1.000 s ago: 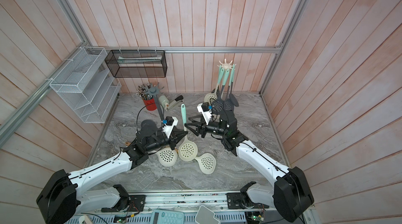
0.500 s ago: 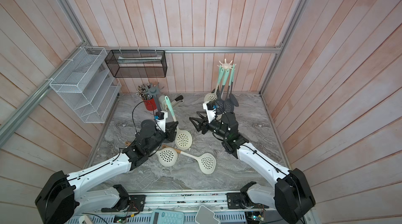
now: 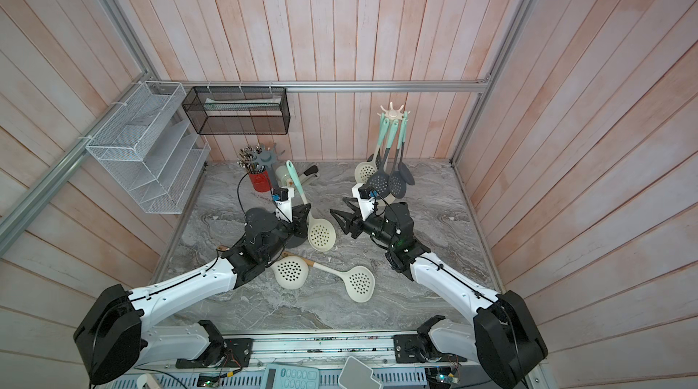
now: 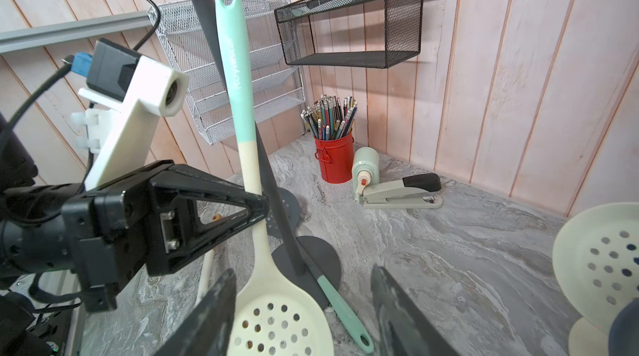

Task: Hang the skimmer on the kitchen utensil rack
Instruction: Hang the skimmer on the rack.

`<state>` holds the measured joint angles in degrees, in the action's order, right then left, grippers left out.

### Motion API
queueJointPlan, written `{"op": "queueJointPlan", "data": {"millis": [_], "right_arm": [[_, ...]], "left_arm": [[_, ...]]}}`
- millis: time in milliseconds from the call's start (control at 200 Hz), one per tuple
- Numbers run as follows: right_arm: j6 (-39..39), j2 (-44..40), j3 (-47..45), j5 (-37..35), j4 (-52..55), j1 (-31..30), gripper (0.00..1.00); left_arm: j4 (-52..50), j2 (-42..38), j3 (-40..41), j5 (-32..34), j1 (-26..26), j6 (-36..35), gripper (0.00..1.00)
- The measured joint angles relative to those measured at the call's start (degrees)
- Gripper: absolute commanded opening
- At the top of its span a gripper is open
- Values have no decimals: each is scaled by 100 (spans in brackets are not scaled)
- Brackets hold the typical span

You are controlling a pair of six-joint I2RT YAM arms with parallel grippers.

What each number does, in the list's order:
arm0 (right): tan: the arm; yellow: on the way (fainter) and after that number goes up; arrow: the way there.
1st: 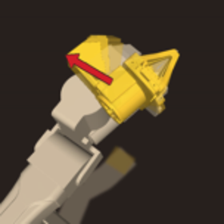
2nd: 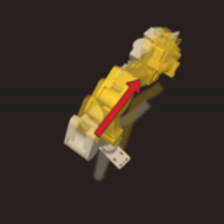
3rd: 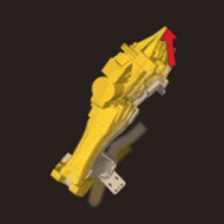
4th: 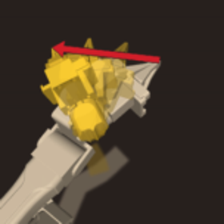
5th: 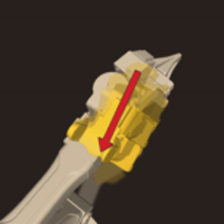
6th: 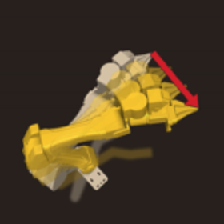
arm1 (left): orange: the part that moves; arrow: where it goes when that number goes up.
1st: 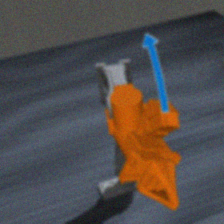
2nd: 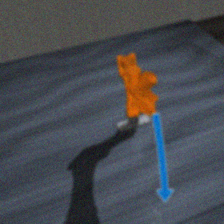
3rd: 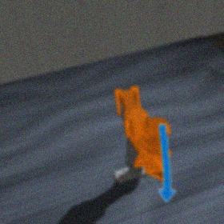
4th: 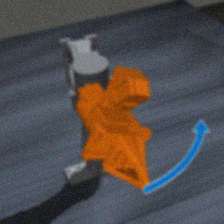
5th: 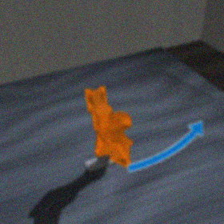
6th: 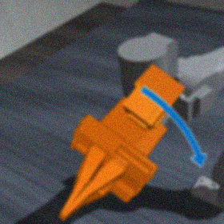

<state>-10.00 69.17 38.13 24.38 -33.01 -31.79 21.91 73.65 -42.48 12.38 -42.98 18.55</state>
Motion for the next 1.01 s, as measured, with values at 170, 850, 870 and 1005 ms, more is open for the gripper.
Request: {"op": "queueJointPlan", "data": {"millis": [170, 850, 870, 1005], "right_arm": [[66, -173, -223, -33, -66, 0, 63], [57, -315, -282, 31, -199, 2, 63], [57, -315, -284, 35, -199, 2, 63], [57, -317, -284, 37, -199, 2, 63]], "left_arm": [[-4, 15, -160, 149, -199, -11, 0], [-153, -251, -328, 505, -295, -37, 0], [-153, -267, -328, 505, -295, -37, 0], [-160, -326, -328, 505, -306, -35, 0]]}}
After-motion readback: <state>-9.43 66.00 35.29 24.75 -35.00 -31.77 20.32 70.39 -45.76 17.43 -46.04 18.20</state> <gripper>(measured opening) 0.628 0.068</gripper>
